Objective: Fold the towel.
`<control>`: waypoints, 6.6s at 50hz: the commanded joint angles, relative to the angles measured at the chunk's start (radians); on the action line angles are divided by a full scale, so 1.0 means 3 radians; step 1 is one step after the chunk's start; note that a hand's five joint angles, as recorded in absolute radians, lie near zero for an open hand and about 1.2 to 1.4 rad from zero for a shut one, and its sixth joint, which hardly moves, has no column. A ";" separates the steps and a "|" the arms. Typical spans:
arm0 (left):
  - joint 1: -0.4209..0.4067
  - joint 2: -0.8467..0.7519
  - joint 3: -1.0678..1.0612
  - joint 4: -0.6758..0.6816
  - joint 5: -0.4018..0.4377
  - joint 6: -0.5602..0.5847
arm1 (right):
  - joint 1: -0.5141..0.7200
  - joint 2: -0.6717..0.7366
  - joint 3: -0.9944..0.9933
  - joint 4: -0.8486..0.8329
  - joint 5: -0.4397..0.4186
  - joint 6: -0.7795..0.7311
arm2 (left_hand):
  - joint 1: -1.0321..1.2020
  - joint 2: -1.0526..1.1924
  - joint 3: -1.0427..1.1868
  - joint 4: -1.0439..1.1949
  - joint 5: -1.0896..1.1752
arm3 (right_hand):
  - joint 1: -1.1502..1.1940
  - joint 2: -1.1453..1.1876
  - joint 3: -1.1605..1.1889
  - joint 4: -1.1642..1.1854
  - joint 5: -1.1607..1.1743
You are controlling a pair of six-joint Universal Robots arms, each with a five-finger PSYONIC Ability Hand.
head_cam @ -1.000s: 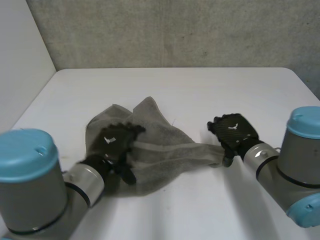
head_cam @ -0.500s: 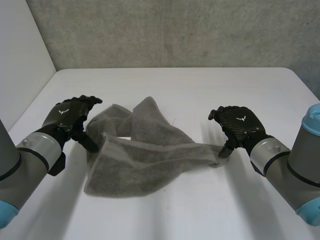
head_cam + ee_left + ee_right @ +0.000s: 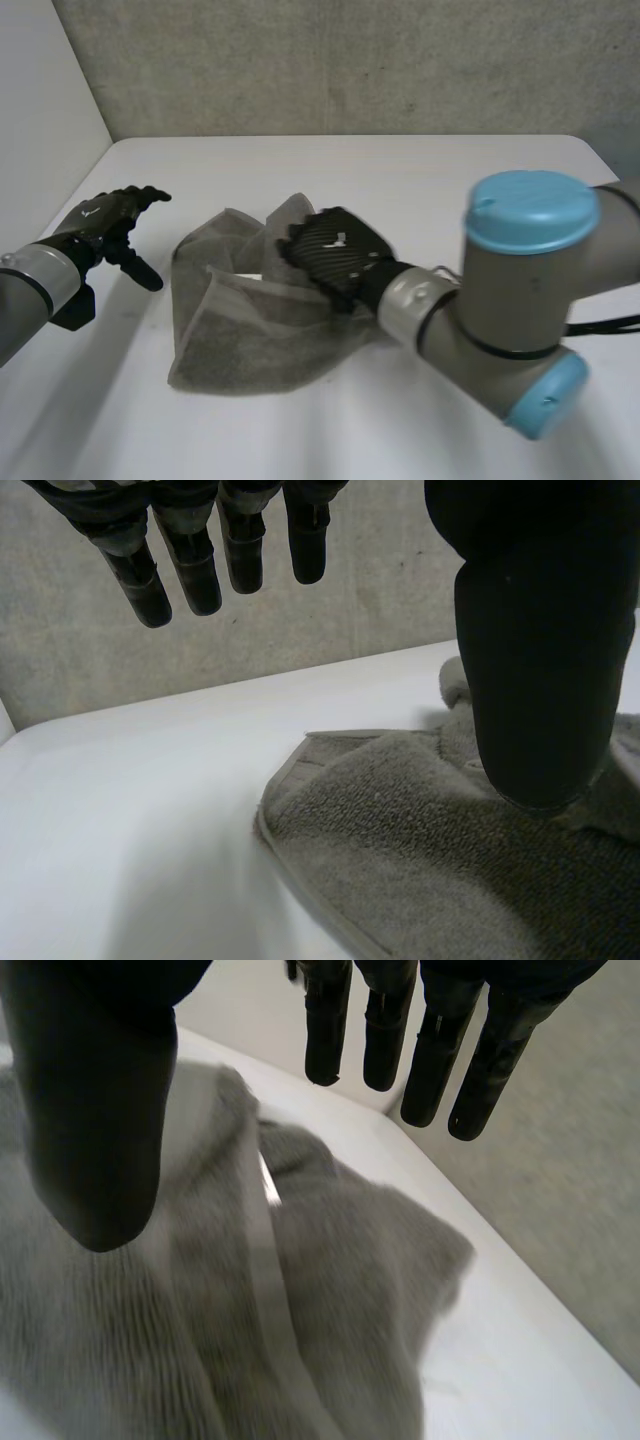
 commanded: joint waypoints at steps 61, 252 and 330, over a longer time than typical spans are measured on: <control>-0.0151 -0.0262 -0.0150 0.0036 0.0291 0.0279 | -0.0893 -0.0791 0.1164 -0.0264 0.0298 -0.0784 | 0.0049 0.0041 0.0046 0.0045 0.0038 | 0.3434 0.3386 0.3422 0.3461 0.3530; -0.0974 -0.0661 0.2021 -0.0133 -0.0659 0.0387 | -0.0975 0.0217 -0.1274 -0.0261 0.0436 -0.0421 | 0.3865 0.3857 0.3861 0.3860 0.3853 | 0.3434 0.3386 0.3422 0.3461 0.3530; -0.0841 -0.0890 0.1015 -0.0893 -0.0819 0.0611 | -0.0945 -0.0044 0.1338 -0.0611 0.0098 -0.0364 | 0.0773 0.0765 0.0770 0.0769 0.0762 | 0.3434 0.3386 0.3422 0.3461 0.3530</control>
